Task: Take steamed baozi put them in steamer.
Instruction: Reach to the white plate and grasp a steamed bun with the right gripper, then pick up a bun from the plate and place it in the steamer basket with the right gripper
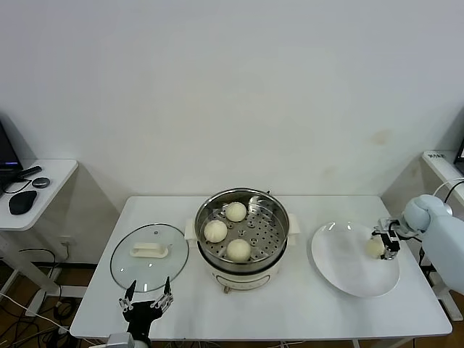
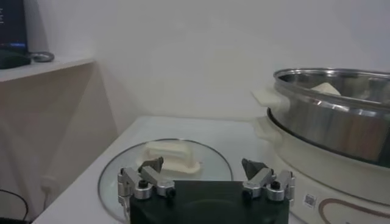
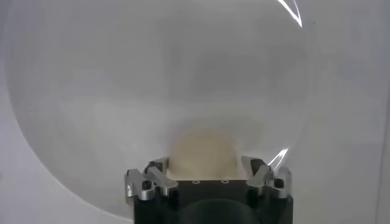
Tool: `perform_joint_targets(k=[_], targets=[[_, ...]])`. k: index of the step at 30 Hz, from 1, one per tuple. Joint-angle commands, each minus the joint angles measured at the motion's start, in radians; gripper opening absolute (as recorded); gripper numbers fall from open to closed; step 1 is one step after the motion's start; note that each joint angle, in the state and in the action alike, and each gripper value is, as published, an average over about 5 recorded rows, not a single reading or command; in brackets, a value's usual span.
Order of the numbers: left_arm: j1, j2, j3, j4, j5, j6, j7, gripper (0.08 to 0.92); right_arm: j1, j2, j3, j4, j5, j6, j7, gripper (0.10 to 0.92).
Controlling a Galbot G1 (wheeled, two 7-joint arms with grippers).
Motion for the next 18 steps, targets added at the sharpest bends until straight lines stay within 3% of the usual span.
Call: perform_joint_targets(k=[1, 5, 18], targets=[[-0.004, 0.0, -0.001, -0.004, 0.0, 0.001, 0.0, 0.823, 0.023, -0.011, -0.028, 0.006, 0.118, -0.052, -0.056, 0.653], [-0.007, 0.0, 0.001, -0.005, 0.0, 0.0, -0.002, 0.823, 0.05, -0.034, -0.062, 0.042, 0.181, -0.091, -0.101, 0.599], [-0.038, 0.006, 0.014, -0.001, 0.017, 0.001, -0.014, 0.823, 0.514, -0.095, -0.517, 0.354, 0.6, -0.289, -0.126, 0.594]])
